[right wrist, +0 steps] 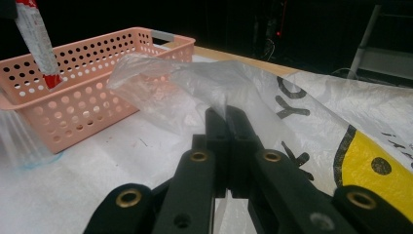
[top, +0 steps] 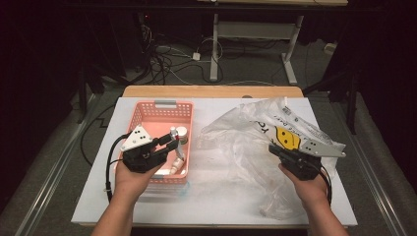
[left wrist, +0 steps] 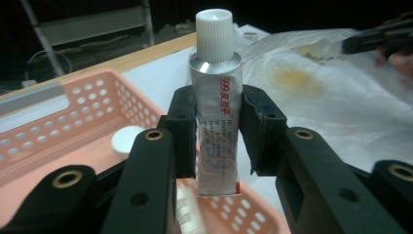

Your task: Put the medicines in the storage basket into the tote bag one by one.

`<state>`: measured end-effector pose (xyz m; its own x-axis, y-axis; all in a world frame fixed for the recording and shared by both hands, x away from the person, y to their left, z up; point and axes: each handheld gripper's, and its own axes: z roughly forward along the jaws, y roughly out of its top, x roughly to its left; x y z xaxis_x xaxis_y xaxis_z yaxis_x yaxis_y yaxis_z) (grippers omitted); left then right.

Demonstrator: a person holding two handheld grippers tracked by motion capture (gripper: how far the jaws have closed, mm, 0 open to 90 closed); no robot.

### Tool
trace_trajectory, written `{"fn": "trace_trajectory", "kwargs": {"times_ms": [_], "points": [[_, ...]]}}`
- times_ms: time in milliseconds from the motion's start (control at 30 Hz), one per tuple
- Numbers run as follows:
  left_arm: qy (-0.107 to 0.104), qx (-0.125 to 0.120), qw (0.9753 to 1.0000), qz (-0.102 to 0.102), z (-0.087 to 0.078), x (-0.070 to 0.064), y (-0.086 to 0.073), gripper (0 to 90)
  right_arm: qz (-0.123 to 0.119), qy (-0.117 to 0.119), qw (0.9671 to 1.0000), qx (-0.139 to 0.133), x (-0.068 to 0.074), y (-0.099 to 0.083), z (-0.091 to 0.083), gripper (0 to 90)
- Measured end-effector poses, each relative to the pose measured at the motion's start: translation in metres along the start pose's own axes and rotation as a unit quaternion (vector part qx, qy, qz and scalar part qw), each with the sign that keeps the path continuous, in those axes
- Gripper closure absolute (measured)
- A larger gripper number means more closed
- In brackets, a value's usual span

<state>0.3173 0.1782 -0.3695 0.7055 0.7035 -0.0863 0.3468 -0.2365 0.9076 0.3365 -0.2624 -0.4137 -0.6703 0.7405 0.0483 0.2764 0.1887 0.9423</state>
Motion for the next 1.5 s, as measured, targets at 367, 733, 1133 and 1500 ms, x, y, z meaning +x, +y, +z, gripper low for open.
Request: {"fn": "trace_trajectory", "kwargs": {"times_ms": [367,733,1133,1500], "points": [[-0.035,-0.005,0.9993,0.011,0.012,-0.021,0.003,67.1,-0.003,-0.001,1.0,-0.001,0.001,0.001,0.0,90.0],[-0.064,0.003,0.9975,0.029,0.028,-0.042,0.003,67.1,-0.002,-0.001,1.0,-0.005,0.002,0.003,0.0,90.0],[-0.09,0.033,0.9943,0.047,0.056,-0.067,-0.005,67.1,-0.003,-0.003,1.0,-0.005,0.002,0.003,0.0,90.0],[-0.105,0.046,0.9922,0.049,0.079,-0.077,-0.008,67.0,-0.001,-0.005,1.0,-0.005,0.002,0.003,0.0,90.0]]}}
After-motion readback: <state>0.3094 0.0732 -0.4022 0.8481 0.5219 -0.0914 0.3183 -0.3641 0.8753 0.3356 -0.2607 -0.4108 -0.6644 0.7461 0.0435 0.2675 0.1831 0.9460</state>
